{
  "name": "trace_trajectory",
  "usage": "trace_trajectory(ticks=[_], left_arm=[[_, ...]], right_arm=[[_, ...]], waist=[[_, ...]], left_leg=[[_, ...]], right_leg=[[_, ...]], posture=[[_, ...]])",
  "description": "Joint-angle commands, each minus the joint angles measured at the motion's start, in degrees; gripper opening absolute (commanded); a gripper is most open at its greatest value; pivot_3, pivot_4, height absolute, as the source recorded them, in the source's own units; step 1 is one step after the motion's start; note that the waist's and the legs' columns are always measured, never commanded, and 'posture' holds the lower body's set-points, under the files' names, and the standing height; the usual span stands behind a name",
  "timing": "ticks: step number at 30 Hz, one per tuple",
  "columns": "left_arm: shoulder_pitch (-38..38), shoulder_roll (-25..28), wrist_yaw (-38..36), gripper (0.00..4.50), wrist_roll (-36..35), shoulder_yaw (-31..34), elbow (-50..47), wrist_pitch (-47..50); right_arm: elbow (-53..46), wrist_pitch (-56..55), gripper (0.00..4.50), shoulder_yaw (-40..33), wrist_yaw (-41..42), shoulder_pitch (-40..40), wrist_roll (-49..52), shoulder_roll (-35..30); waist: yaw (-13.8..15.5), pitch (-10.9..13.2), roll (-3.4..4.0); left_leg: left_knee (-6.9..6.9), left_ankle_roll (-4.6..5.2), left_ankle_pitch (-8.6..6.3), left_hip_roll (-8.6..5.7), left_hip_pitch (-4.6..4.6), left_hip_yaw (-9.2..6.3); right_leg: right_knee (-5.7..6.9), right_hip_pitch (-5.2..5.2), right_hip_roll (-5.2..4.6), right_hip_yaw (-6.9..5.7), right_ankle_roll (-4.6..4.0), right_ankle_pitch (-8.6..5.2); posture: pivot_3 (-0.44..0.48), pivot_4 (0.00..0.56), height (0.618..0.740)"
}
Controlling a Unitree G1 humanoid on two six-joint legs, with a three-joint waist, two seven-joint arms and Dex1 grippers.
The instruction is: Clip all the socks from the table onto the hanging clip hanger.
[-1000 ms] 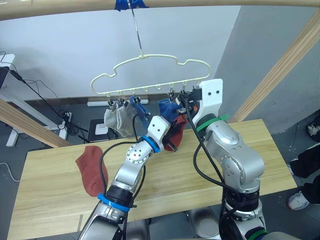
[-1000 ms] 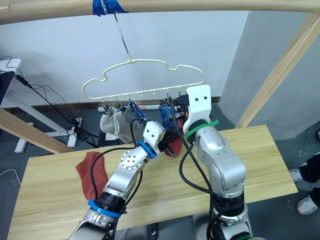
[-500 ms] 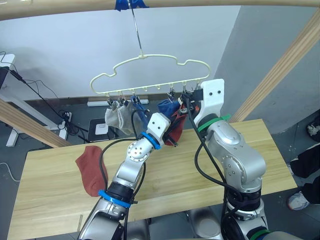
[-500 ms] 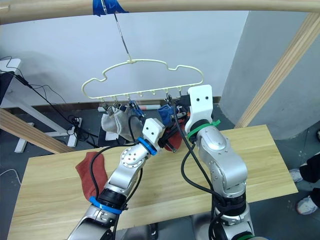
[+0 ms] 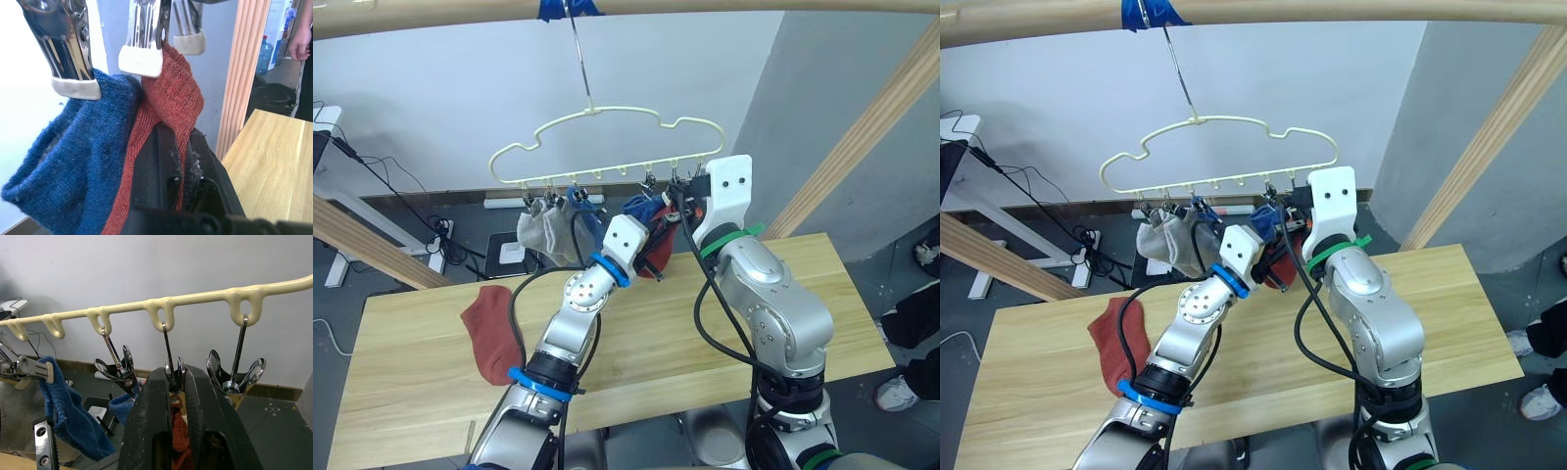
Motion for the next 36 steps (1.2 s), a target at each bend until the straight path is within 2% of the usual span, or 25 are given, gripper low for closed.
trace_trajectory(ticks=[1, 2, 10, 15, 19, 26, 31, 36], left_arm=[[-0.8, -0.4, 0.6, 0.00, -0.3, 0.9, -0.9, -0.6], [-0.7, -0.4, 0.5, 0.00, -0.2, 0.9, -0.9, -0.7], [-0.9, -1.4, 0.9, 0.00, -1.1, 2.0, -0.7, 2.2], [-0.1, -1.0, -2.8, 1.37, -3.1, 1.7, -2.3, 4.6], [1.9, 0.8, -6.0, 2.44, -4.8, 1.8, -5.0, 7.6], [8.8, 9.4, -16.9, 4.43, -11.6, 2.2, -16.6, 16.3], [12.4, 16.0, -22.2, 4.49, -18.0, 6.0, -24.4, 21.4], [13.8, 21.0, -27.2, 4.49, -25.1, 10.1, -29.3, 24.7]], right_arm=[[-2.8, -0.1, 0.08, 0.2, -0.5, -0.2, -0.1, 0.4], [-2.9, -0.1, 0.08, 0.0, -0.8, -0.1, -0.2, 0.5], [-3.4, -1.1, 2.86, -0.8, -1.6, -0.3, 0.0, 0.9], [-4.7, 0.1, 4.50, -1.3, -0.4, -0.1, 0.9, 0.0], [-6.8, 2.4, 4.50, -1.7, 1.8, 0.6, 2.4, -2.1], [-12.1, 8.6, 4.50, -3.5, 11.8, 3.2, 9.8, -11.9], [-13.9, 7.1, 4.50, -5.2, 15.4, 6.1, 10.6, -20.4], [-13.9, 5.2, 4.50, -6.6, 15.1, 8.0, 10.1, -22.7]], waist=[[0.0, 0.0, 0.00], [0.0, 0.0, 0.00], [-0.1, 0.0, 0.00], [-0.1, 0.0, 0.00], [-0.2, 0.0, 0.00], [-0.5, 0.0, 0.01], [-0.4, 0.0, 0.00], [-0.3, 0.0, 0.00]], left_leg=[[0.00, 0.00, 0.00, 0.00, 0.00, 0.00], [0.00, 0.00, 0.00, 0.00, 0.00, 0.00], [0.01, 0.00, 0.00, 0.00, 0.00, 0.00], [0.01, 0.00, 0.00, -0.01, -0.01, 0.00], [0.01, 0.00, 0.00, 0.00, -0.01, 0.00], [0.00, 0.00, 0.00, 0.03, -0.01, -0.01], [0.02, 0.01, 0.00, 0.03, 0.00, -0.02], [0.01, 0.01, 0.00, 0.04, 0.01, -0.01]], right_leg=[[0.00, 0.00, 0.00, 0.00, 0.00, 0.00], [0.00, 0.00, 0.00, 0.00, 0.00, 0.00], [0.00, 0.00, 0.00, 0.00, 0.00, 0.00], [0.00, 0.00, 0.00, -0.01, 0.00, 0.00], [0.00, 0.00, 0.01, 0.00, 0.00, 0.00], [0.00, 0.00, 0.00, 0.01, 0.00, 0.00], [-0.02, 0.02, 0.01, 0.00, 0.01, 0.00], [-0.02, 0.01, 0.05, 0.01, 0.01, 0.00]], posture=[[-0.335, 0.252, 0.740], [-0.335, 0.252, 0.740], [-0.336, 0.251, 0.740], [-0.336, 0.251, 0.740], [-0.336, 0.251, 0.740], [-0.323, 0.253, 0.740], [-0.317, 0.252, 0.740], [-0.311, 0.250, 0.740]])
